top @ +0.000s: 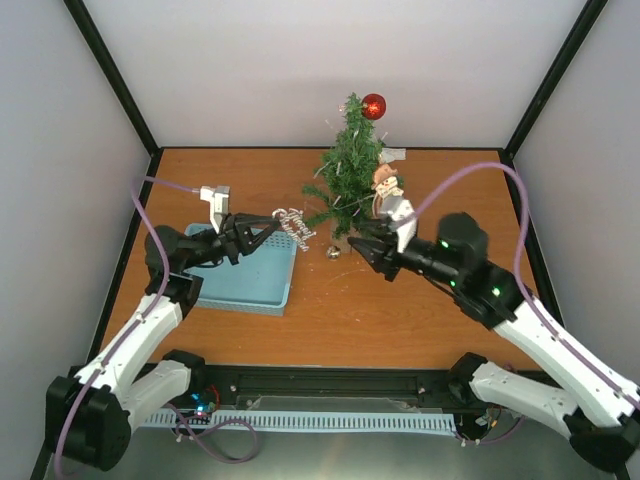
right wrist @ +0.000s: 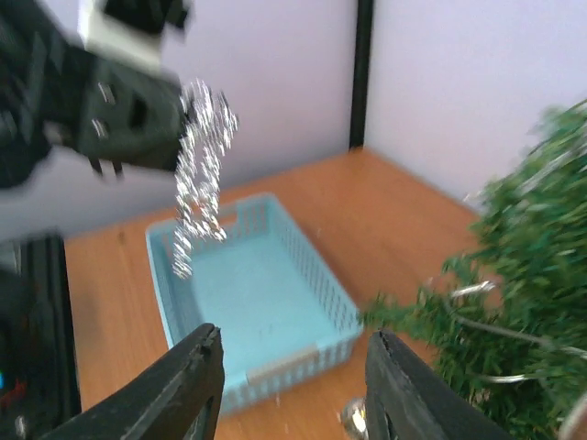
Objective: Decorate the small christmas tree
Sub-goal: Place the decoration item on the Christmas tree.
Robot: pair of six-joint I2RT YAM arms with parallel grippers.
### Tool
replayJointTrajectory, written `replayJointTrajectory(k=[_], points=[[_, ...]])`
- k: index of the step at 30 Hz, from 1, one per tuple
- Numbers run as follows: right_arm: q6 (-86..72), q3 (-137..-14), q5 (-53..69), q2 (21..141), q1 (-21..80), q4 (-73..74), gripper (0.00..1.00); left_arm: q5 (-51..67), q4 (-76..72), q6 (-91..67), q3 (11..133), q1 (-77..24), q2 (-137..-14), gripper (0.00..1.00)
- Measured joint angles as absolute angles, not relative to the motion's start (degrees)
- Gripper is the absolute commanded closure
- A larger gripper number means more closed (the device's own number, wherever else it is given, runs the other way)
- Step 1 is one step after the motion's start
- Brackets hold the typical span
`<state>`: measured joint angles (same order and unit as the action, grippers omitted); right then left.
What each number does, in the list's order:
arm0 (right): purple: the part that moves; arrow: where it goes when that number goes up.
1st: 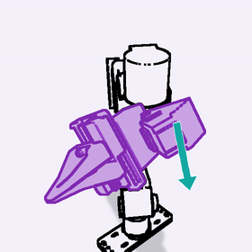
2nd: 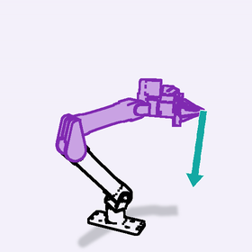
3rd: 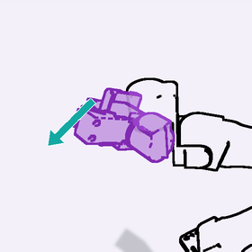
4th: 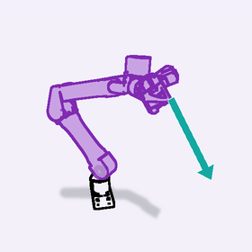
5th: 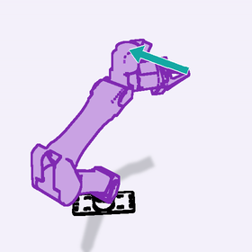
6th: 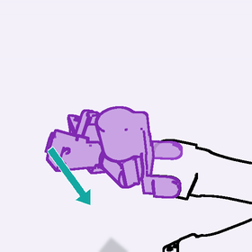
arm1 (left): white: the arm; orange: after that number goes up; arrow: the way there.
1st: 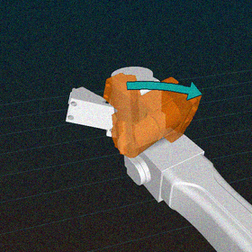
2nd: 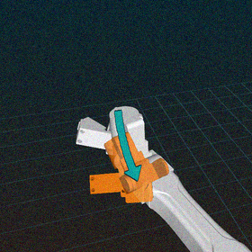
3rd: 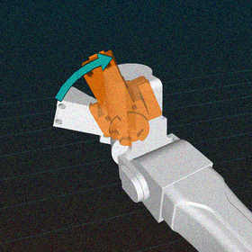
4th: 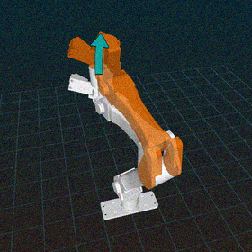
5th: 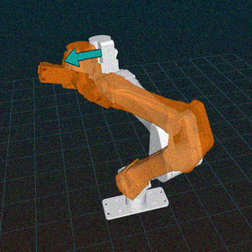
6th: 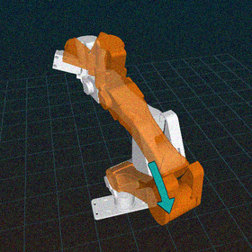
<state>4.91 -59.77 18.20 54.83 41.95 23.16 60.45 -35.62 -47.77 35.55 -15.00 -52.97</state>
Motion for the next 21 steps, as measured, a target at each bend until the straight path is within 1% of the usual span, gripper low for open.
replayJointTrajectory(k=[2, 4, 7, 9, 14, 18, 21], points=[[-0.19, -54.72, 16.03, 48.51, 41.87, 15.70, 0.51, 57.04, -42.52, -54.70, 33.30, -15.00, -53.80, 0.99], [-5.80, -51.72, 13.87, 44.66, 41.85, 9.04, 0.50, 54.02, -50.24, -61.80, 31.57, -15.00, -55.68, 0.99], [-13.50, -49.80, 13.08, 43.40, 41.80, 0.19, 0.50, 50.19, -60.18, -70.98, 30.39, -15.09, -58.98, 0.99], [-18.52, -48.82, 14.41, 44.73, 41.76, -5.39, 0.51, 48.10, -64.03, -75.09, 30.28, -15.49, -60.23, 0.99], [-26.35, -49.36, 18.85, 52.80, 41.76, -13.30, 0.60, 44.84, -69.08, -79.18, 30.28, -18.24, -60.31, 0.99], [-30.85, -50.89, 22.85, 58.94, 41.76, -16.69, 0.60, 43.64, -70.24, -80.25, 30.28, -19.09, -60.16, 0.99], [-33.01, -51.99, 25.26, 61.36, 41.76, -19.31, 0.58, 43.09, -70.81, -80.55, 30.28, -19.14, -60.12, 0.99]])
